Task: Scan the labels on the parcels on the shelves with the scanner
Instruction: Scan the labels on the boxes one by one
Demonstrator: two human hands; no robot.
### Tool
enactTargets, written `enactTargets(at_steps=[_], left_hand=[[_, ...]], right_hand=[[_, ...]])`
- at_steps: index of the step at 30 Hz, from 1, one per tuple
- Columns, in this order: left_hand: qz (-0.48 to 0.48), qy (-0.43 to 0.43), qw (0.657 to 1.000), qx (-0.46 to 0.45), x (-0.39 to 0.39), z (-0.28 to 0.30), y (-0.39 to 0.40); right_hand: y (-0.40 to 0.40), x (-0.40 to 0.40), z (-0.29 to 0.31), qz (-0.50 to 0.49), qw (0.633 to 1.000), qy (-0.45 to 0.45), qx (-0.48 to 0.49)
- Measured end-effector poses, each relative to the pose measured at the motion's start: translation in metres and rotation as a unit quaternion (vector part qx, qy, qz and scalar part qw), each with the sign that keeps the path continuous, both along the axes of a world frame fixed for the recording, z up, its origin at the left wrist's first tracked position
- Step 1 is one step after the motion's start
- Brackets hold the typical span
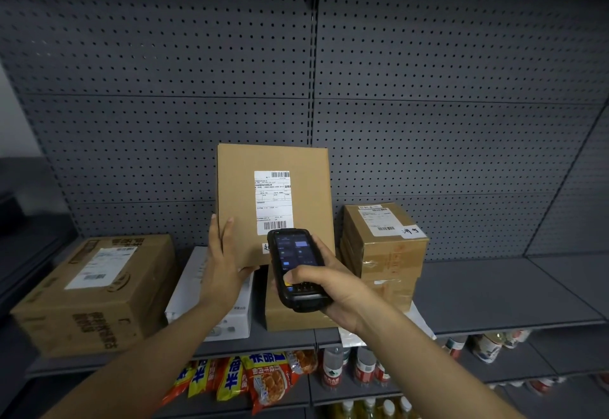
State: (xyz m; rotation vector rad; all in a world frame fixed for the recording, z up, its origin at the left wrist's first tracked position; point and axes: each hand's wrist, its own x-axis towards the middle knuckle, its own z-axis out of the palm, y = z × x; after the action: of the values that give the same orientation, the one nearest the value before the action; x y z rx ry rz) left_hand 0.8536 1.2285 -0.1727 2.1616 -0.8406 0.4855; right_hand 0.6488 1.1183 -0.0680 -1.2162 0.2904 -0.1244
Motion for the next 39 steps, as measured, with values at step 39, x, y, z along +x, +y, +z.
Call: enactTargets(at_steps=[39], left_hand=[[-0.133,0.278,0.935,0.174,0.047,-0.103,-0.081]], right_hand=[[-0.068,0.066,-0.104,-0.231,0.965,0.122,0.032]])
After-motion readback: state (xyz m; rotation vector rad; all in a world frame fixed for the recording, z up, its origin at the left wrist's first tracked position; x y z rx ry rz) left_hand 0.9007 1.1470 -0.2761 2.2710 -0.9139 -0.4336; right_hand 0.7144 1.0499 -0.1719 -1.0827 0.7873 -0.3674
